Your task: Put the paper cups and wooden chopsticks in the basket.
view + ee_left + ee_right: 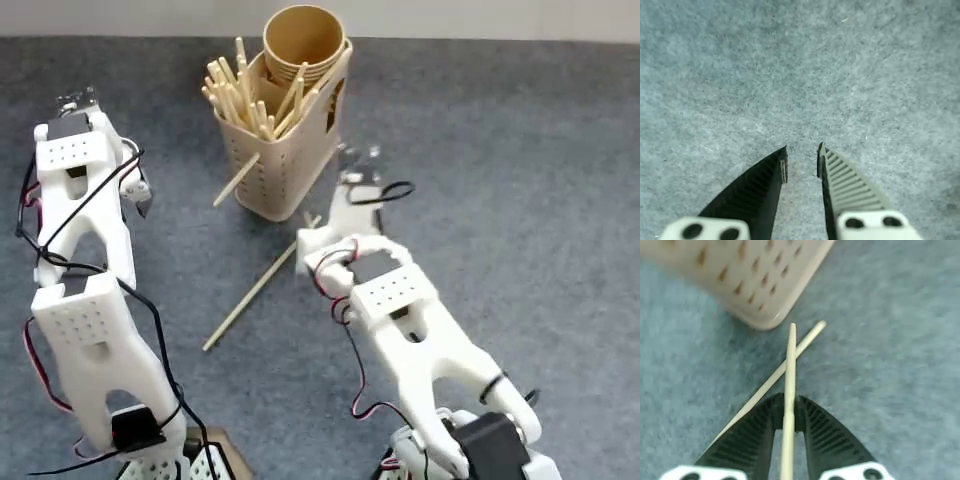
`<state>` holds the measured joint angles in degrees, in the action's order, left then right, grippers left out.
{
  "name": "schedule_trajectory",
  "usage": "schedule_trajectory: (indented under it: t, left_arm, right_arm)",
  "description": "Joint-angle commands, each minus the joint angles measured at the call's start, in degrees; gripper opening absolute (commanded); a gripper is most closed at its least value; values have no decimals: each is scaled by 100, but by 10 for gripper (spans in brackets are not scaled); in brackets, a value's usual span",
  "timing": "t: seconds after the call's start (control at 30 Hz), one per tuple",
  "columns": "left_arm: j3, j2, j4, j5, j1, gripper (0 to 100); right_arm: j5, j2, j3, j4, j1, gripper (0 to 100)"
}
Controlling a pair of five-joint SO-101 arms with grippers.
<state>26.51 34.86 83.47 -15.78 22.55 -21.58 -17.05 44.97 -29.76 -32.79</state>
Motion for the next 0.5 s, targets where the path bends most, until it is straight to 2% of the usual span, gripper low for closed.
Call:
schedule_trajectory:
  t: [0.0,0.07,0.23,0.47]
  left_arm:
    - [31,-84,-35,-53,75,120]
    - [31,-84,-35,-53,75,120]
    - [22,-84,-26,-44,13,120]
    - [22,-84,-44,-44,13,120]
  right_arm:
    - [598,233,-13,180,-321,19]
    - [826,453,-13,180,-462,87]
    - [958,1086,-215,207,-505,369]
    - [949,2211,-1068,207,-611,364]
